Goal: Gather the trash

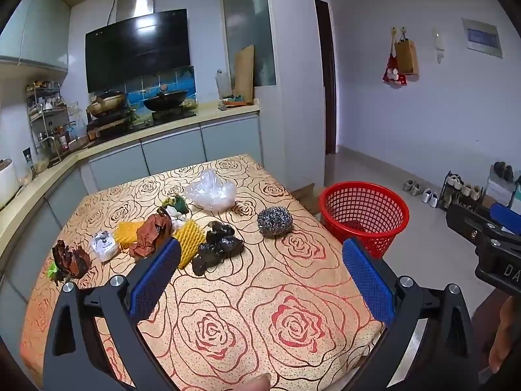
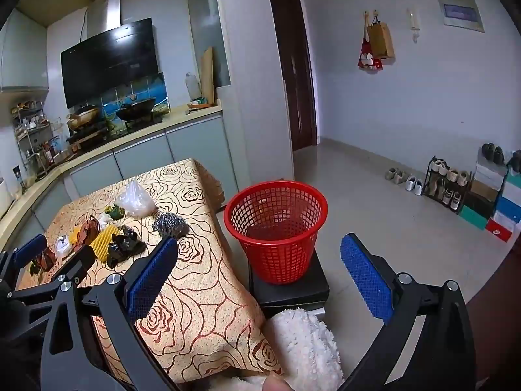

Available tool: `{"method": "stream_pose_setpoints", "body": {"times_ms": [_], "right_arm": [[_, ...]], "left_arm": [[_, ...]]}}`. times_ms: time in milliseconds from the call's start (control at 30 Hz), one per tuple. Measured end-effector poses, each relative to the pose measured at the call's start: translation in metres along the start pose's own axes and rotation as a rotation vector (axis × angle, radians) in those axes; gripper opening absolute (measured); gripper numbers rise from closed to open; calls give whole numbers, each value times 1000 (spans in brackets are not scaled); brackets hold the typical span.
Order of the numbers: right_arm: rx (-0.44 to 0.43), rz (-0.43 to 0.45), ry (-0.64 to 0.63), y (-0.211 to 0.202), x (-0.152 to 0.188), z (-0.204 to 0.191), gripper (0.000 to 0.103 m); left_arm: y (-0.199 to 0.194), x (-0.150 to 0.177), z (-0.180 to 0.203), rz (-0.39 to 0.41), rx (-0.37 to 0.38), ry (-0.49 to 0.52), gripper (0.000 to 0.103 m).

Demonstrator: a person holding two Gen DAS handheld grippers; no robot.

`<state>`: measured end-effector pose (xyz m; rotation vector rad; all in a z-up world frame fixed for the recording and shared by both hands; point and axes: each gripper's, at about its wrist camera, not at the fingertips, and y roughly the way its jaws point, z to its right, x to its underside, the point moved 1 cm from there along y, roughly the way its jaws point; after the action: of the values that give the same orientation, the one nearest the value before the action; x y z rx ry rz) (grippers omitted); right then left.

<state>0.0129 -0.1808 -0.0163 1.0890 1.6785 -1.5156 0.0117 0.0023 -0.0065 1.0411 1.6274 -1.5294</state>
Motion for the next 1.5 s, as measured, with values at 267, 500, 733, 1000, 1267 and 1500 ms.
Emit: {"method": "stream_pose_setpoints", "body": {"times_ms": [267, 500, 733, 1000, 1267, 1500], "right_arm": [[-3, -16, 6, 4, 3, -1, 98], [-9, -30, 8, 7, 5, 0, 98], [-8, -28, 6, 7, 5, 0, 98], [-9, -30, 8, 8, 5, 1, 98], [-9, -30, 8, 7, 5, 1, 98], [-8, -31, 12, 8, 5, 2, 98]], "left_arm": [[2, 2, 1, -18, -2, -1, 96], [4, 1, -3, -29, -7, -9, 96], [5, 2, -4, -26, -5, -9, 96], [6, 3, -1, -26, -2, 4, 96], [6, 3, -1, -27, -1, 4, 96], [5, 4, 1, -30, -4, 1, 96]]}}
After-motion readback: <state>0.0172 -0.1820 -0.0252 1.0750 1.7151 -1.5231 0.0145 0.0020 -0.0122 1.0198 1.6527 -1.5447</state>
